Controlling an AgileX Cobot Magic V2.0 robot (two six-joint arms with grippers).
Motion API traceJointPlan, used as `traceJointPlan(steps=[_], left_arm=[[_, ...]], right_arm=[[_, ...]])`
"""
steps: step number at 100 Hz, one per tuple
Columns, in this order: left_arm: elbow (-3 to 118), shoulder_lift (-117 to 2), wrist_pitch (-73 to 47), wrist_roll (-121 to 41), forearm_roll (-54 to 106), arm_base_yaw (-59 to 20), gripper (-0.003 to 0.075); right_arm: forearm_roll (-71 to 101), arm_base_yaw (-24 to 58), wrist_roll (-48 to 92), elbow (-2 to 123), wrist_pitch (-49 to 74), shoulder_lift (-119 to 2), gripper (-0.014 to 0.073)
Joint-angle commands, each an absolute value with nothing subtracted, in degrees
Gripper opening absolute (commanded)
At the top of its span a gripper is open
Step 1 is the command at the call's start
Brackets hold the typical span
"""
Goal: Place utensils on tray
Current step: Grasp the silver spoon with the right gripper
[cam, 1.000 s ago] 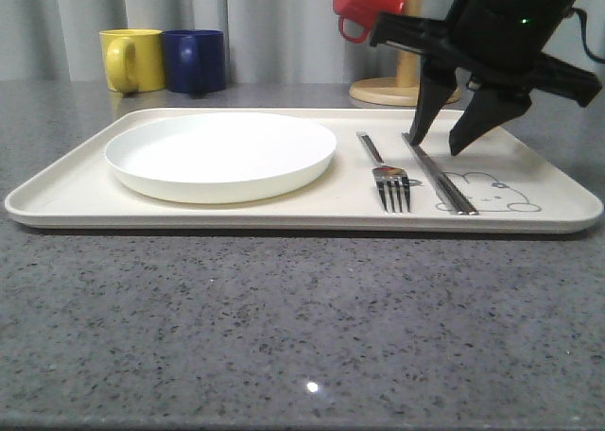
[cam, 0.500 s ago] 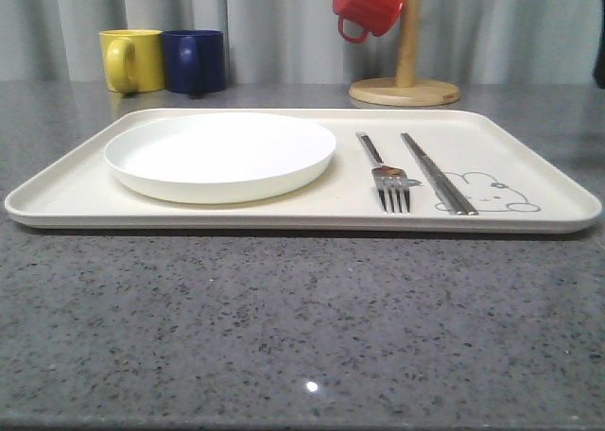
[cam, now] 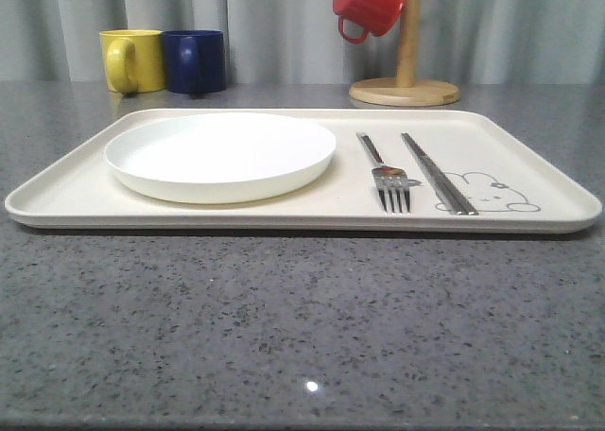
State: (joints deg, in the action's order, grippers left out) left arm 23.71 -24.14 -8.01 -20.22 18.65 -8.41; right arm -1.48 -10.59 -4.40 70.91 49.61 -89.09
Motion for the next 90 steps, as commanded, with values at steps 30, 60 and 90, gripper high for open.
traceJointPlan(steps=[30,60,90], left_arm=[[25.33,-24.55,-3.83,-20.02,19.01,-8.33,-0.0017],[25.33,-24.55,-3.83,-20.02,19.01,-8.33,-0.0017],[25.33,-24.55,-3.83,-20.02,19.01,-8.33,-0.0017]], right_arm=[[-1.35,-11.84,-2.86,72.66,46.40,-92.83,0.0301],[-0.58,-11.84,-2.86,72.66,47.25,-94.35,0.0251],[2.58,-11.74,-2.86,72.86,47.64,-91.92,-0.0060]])
